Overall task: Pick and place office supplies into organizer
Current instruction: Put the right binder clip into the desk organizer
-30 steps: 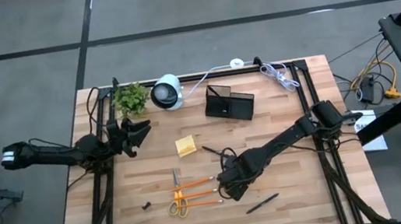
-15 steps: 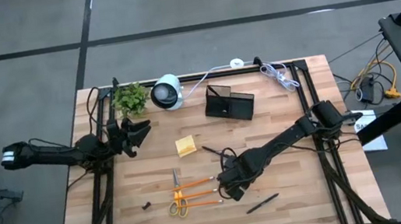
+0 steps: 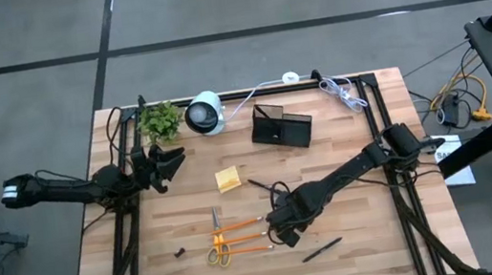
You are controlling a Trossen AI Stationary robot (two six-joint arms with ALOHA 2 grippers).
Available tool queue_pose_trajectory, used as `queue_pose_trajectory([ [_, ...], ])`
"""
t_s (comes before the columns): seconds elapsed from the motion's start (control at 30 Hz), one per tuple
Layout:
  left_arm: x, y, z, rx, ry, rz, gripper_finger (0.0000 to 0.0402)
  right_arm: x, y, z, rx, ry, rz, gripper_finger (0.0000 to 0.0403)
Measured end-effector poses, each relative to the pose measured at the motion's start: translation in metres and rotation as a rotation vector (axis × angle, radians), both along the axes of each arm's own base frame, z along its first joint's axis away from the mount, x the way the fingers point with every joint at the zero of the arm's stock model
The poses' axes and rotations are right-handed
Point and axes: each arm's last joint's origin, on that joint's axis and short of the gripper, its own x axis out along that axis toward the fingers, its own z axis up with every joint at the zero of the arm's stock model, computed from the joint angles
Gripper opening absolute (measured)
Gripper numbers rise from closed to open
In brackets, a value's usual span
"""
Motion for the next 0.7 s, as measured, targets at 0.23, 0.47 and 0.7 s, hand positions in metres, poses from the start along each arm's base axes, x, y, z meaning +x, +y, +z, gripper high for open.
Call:
queue_pose_trajectory([
  [0.23,0.000,0.000,0.000,0.000,0.001,0.000,0.0167,0.002,0.001,0.005,0.009,-0.017,0.003,0.0009],
  [0.47,0.000,0.000,0.000,0.000,-0.001,0.000,0.0167,0.011,-0.002,0.018,0.024,-0.068,0.026,0.0009],
  [0.7,0.000,0.000,0.000,0.000,0.000,0.000,0.0167,0.024,-0.012,0.033,0.024,-0.130,0.057,0.0009],
])
